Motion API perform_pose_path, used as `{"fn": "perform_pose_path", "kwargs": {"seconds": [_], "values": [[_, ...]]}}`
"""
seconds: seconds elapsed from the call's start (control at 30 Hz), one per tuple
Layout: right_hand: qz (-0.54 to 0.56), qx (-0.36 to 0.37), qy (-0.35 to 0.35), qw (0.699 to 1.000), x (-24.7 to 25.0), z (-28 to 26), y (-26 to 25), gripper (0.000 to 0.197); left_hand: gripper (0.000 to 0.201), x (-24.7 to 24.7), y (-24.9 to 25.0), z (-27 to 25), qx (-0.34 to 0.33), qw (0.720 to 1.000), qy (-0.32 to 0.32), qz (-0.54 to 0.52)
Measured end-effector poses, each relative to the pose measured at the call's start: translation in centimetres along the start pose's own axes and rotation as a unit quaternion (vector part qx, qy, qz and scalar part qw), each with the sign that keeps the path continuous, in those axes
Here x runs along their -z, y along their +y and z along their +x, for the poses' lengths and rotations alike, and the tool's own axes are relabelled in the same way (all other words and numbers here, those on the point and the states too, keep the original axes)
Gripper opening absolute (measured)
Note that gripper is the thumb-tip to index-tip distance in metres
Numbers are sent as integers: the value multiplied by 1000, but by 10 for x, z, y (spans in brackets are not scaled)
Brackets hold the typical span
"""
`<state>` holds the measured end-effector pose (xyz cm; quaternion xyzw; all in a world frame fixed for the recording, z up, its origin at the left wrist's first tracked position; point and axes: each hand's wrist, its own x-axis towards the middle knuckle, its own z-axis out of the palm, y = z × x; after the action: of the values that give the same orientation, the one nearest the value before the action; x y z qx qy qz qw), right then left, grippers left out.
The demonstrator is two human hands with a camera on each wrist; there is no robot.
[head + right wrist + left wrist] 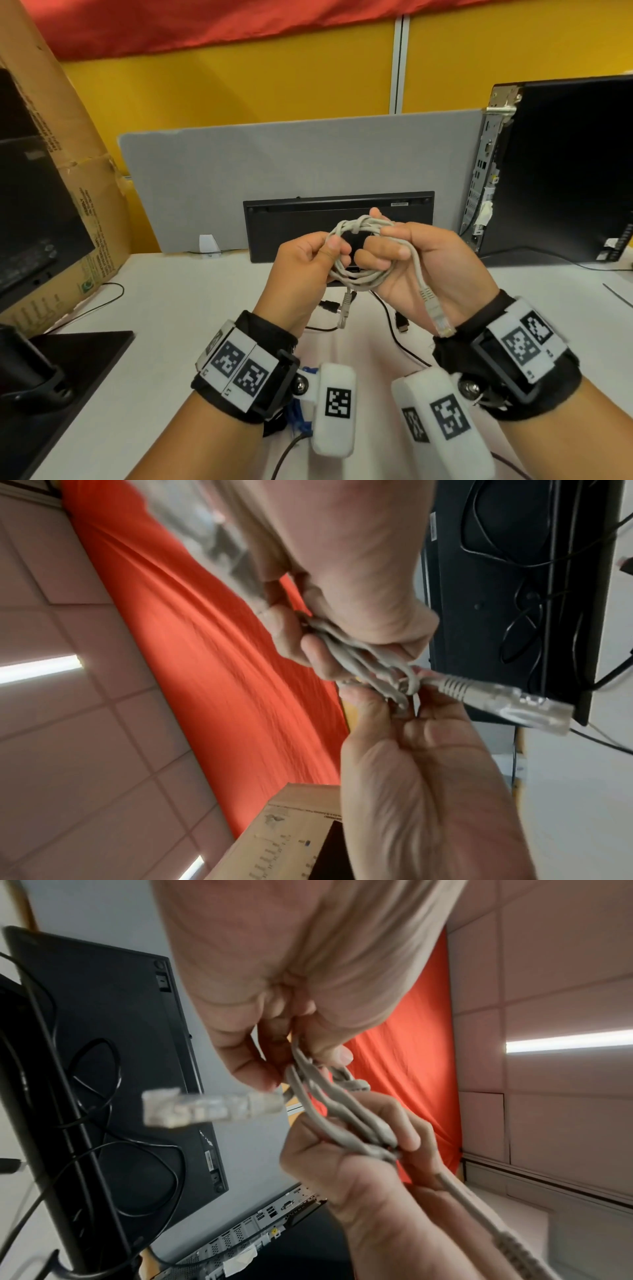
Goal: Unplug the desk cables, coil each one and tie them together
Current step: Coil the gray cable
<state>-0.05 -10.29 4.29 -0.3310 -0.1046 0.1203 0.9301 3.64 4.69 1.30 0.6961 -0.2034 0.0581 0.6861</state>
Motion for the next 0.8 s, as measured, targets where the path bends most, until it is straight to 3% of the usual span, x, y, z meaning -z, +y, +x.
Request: {"fn": "perform_pose_path", "kwargs": {"seconds": [0.07,0.17,0.23,0.37,0.43,0.47,0.5,0.6,0.7,0.8], "values": [[-45,8,8,999,0,0,-1,13,27,0,-1,0,10,1000,7,-4],[-229,46,27,972,8,1,-6,28,24,0,-2,1,15,999,31,-10],[-371,66,45,925,15,2,-9,35,21,1,-2,1,4,998,57,-7],[-618,153,87,766,24,4,-7,17,19,6,0,3,-21,993,114,-22],[-641,184,107,738,26,6,-4,6,16,8,2,4,-28,993,116,-21],[-642,177,113,737,27,7,-3,11,16,9,3,3,-30,993,111,-20],[-627,155,114,755,27,8,-3,15,15,9,3,3,-31,994,104,-19],[-528,119,108,834,25,9,-3,21,14,8,3,3,-15,996,81,-25],[-519,142,92,838,25,7,-7,19,11,8,4,2,22,996,52,-62],[-478,116,44,869,26,4,-14,21,16,6,4,2,71,991,30,-105]]}}
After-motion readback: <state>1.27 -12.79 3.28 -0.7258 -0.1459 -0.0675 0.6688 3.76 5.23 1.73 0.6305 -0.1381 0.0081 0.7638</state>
